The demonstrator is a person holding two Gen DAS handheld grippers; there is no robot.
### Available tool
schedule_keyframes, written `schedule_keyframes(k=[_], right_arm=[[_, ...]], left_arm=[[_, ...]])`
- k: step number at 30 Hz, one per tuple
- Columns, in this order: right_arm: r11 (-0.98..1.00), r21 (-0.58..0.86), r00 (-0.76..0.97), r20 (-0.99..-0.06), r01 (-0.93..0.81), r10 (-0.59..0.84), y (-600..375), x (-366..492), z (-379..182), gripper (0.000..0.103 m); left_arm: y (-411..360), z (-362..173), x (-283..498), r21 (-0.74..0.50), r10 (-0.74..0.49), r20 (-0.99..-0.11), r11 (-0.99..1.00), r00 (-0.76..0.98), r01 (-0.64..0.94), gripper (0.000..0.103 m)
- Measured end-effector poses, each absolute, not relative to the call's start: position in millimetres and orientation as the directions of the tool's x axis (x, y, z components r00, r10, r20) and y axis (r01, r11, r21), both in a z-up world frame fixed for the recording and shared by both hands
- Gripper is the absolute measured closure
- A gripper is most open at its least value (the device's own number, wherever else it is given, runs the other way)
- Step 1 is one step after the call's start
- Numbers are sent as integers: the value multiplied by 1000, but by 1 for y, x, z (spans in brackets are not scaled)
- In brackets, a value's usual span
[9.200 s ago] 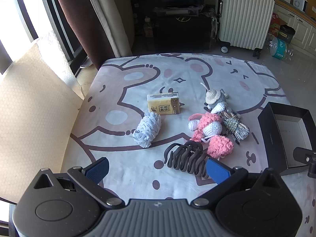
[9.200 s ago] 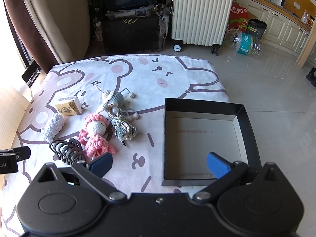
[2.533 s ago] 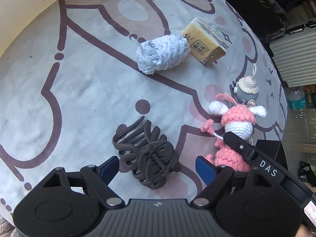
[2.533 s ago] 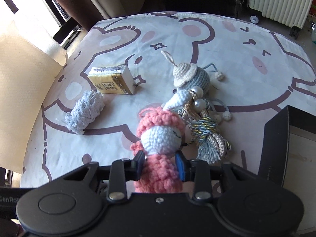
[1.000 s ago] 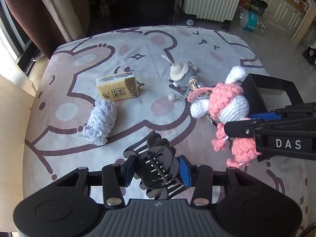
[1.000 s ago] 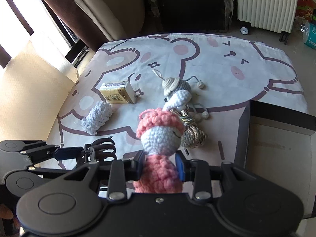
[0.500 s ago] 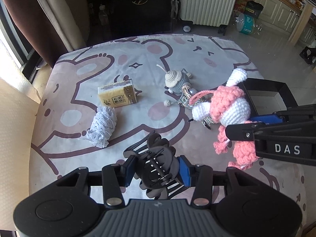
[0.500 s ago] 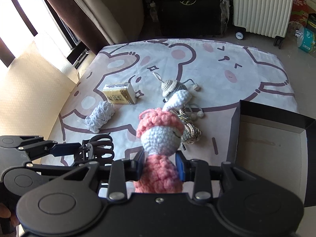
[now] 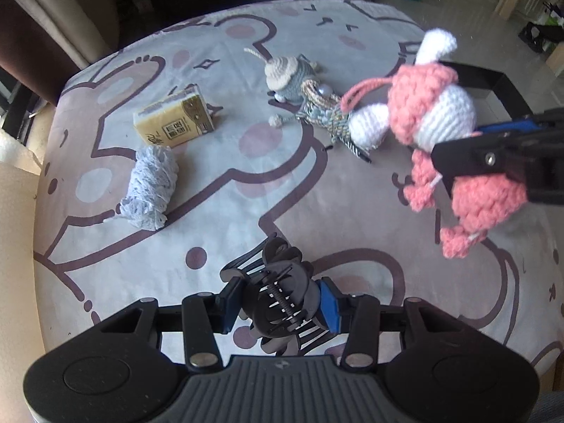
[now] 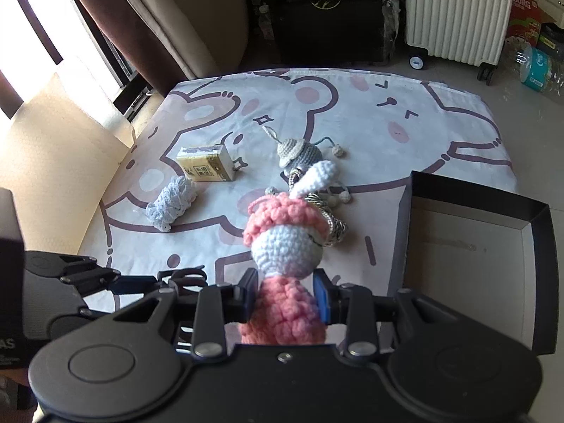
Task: Organize objects
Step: 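Lift the clip with the left tool while the right tool lifts the bunny toward the black box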
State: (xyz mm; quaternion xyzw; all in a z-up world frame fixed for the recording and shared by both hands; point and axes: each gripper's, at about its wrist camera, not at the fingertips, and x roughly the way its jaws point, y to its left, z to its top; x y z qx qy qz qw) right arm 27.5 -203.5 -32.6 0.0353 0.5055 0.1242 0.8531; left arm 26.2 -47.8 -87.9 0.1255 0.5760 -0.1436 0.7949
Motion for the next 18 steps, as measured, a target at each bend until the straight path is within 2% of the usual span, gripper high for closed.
schedule_keyframes(k=[4,9,11,12,13,18], right_arm=[[966,189,452,-856,-175,250,-204,30,-35,68],[967,188,442,-862,-173,246,-207,33,-40,68],[968,186,440,-864,-170,243,-208,34,-42,68],[968,186,439,-866,-167,241,-209,34,-43,68],[969,185,438,-867,-164,240,-209,35,-44,68],[969,186,438,-867,-161,239,-210,35,-44,68]], left_arm=[[-57,-99,25,98,-59,-948,881,314,462,55],[-63,-109,28,110,-63,-948,855,312,506,53],[-61,-110,32,93,-56,-955,877,292,471,47],[-59,-112,34,78,-46,-963,896,267,437,37],[-56,-112,36,66,-39,-968,913,246,402,32],[-39,-111,43,-1,-40,-982,978,185,206,34]])
